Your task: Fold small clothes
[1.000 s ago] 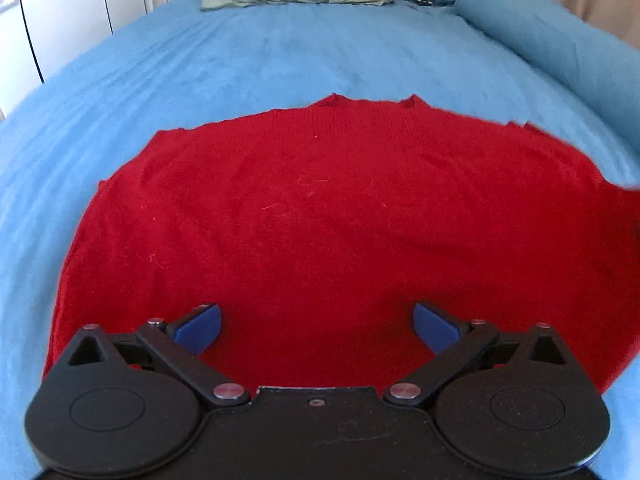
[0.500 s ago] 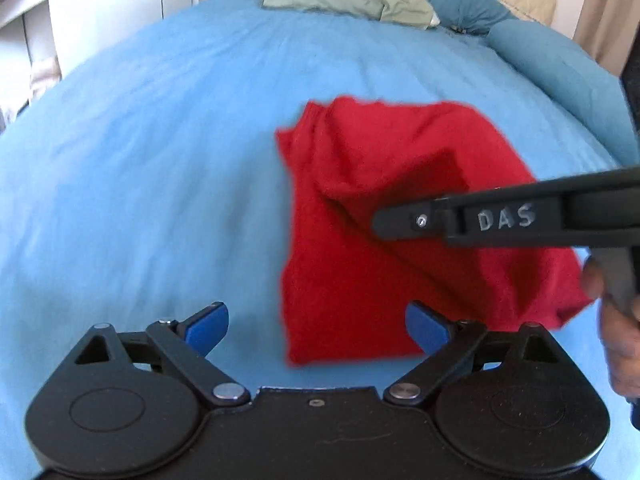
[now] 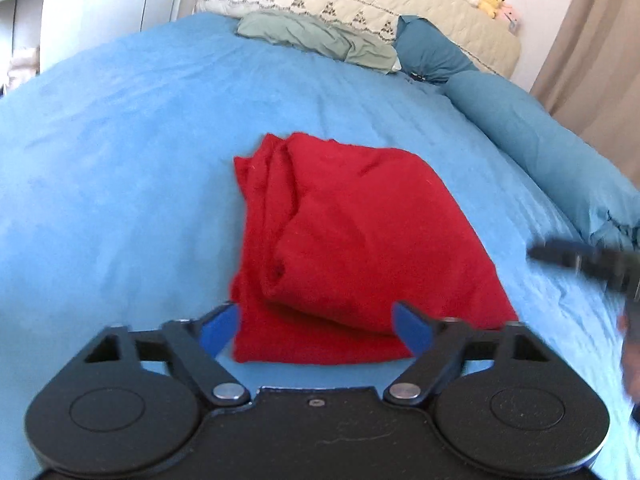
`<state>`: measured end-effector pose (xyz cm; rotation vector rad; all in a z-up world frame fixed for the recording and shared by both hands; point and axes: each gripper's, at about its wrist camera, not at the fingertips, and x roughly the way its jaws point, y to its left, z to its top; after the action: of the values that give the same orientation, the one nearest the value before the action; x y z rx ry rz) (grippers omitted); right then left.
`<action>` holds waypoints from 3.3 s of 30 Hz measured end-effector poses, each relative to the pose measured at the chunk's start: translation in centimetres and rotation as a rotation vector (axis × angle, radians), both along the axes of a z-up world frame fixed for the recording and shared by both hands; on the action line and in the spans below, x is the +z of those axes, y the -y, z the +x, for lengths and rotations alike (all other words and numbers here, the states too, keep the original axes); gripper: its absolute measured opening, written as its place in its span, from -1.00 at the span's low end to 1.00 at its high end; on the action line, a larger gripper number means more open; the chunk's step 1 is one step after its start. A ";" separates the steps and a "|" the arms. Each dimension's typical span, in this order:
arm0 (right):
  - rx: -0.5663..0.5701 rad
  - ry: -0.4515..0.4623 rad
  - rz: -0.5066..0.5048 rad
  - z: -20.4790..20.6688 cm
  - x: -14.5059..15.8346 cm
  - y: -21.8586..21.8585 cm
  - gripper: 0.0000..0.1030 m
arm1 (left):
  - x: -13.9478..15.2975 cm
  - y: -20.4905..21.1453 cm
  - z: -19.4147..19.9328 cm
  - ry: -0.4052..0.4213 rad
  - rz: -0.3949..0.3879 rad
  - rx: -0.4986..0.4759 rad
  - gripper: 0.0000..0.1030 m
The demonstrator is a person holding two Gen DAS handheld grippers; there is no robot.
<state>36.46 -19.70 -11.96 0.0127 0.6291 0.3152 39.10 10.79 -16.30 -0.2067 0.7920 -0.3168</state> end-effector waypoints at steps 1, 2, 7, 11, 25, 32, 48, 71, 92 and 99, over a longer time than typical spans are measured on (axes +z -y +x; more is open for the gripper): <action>-0.011 -0.011 -0.014 -0.6 -0.9 0.2 1.00 | -0.1 0.2 0.3 -0.009 -0.011 0.002 0.40; -0.022 -0.024 -0.031 -1.0 -1.8 0.5 1.00 | -0.2 0.3 0.4 -0.017 -0.023 0.003 0.30; -0.031 -0.034 -0.077 -2.3 -5.0 -0.8 1.00 | -0.4 0.4 1.4 -0.033 -0.040 0.047 0.23; -0.070 -0.010 -0.154 -1.7 -6.7 -3.1 0.86 | -0.4 0.1 2.3 -0.055 -0.082 0.096 -0.07; -0.136 0.098 -0.276 -0.7 -5.9 -7.2 -0.39 | 3.3 -0.2 -0.1 0.091 -0.059 0.166 -0.88; -0.078 0.032 -0.342 -1.0 -8.9 -6.5 -0.39 | -2.8 -0.8 -1.1 0.025 -0.033 0.225 -0.73; -0.093 0.041 -0.073 -1.1 -4.7 -3.2 0.89 | 1.0 -2.7 -2.5 0.075 0.101 0.254 0.40; -0.091 -0.359 0.296 11.5 -2.1 2.2 1.00 | 2.9 -3.3 12.4 -0.158 -0.051 -0.007 0.97; -0.082 -0.322 0.272 12.9 -3.9 -0.5 -0.29 | -0.3 -0.7 13.2 -0.180 -0.053 -0.057 -0.50; -0.052 -0.257 0.239 8.3 1.4 0.3 -0.30 | 4.2 2.4 8.0 -0.087 0.027 -0.107 -0.51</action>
<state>44.76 -19.98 -10.51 0.3027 0.8410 0.3399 47.09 8.36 -12.11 -0.1540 0.8949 -0.3999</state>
